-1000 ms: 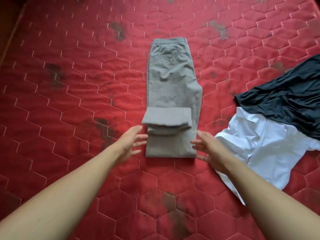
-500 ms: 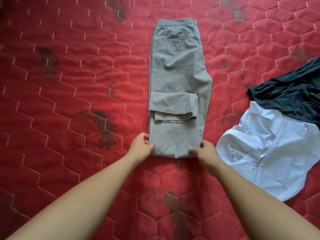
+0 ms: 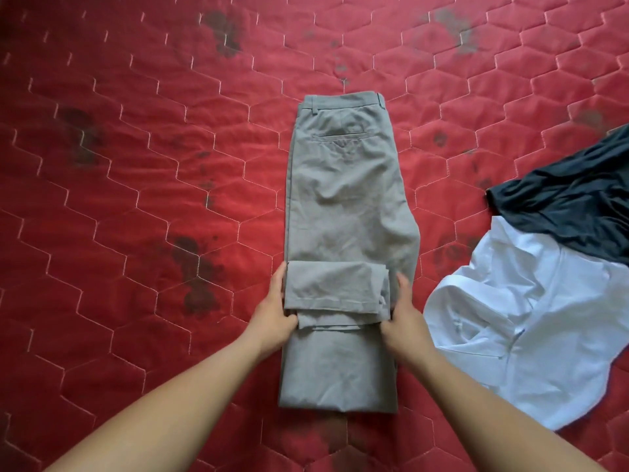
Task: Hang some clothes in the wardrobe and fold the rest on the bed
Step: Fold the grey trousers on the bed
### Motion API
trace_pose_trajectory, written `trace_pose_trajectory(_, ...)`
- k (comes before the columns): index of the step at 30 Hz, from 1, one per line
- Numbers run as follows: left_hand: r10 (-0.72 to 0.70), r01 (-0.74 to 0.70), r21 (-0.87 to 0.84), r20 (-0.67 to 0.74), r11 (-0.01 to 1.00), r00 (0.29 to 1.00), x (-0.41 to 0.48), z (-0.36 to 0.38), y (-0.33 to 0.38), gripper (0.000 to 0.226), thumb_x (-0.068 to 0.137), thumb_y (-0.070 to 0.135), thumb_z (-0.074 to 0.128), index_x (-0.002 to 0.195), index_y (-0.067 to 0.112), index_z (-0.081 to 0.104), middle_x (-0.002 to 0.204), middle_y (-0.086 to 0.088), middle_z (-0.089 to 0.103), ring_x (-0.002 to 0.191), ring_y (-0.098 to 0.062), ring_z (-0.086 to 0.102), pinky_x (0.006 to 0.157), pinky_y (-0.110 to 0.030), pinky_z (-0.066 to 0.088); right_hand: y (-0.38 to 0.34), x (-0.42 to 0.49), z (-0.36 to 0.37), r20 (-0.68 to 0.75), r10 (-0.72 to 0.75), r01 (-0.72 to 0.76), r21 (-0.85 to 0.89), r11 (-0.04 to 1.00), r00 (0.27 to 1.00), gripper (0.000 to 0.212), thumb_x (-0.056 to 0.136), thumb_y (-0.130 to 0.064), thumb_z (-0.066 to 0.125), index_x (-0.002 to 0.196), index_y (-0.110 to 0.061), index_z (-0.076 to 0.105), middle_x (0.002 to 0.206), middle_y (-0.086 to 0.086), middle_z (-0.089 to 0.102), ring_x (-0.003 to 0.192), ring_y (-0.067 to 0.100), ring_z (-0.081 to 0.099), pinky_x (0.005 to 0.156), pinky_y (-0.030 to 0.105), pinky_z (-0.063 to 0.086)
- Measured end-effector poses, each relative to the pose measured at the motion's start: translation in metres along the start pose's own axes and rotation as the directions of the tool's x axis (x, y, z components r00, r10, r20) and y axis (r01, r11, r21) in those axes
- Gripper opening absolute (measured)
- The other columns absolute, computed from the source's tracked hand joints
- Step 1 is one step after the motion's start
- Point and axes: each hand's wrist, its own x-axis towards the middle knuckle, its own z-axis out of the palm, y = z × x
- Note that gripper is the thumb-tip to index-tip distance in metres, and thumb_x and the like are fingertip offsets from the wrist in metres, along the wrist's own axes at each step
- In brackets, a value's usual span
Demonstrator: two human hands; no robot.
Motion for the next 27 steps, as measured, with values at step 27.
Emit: trace_pose_trajectory(27, -0.049, 0.037, -0.047, -0.293, 0.998, 0.955, 0.091, -0.013, 0.055, 0.051, 0.087, 0.016, 0.074, 0.134, 0.016, 0.056, 0.113, -0.004, 0.068, 0.103, -0.021, 0.066, 0.096, -0.041, 0.053, -0.066, 0.109, -0.019, 0.002, 0.218, -0.21, 0.266, 0.941, 0.976, 0.023, 0.09, -0.027, 0.07, 0.107, -0.012, 0.066, 0.098, 0.003, 0.072, 0.093, 0.025, 0.07, 0.086, 0.045, 0.057)
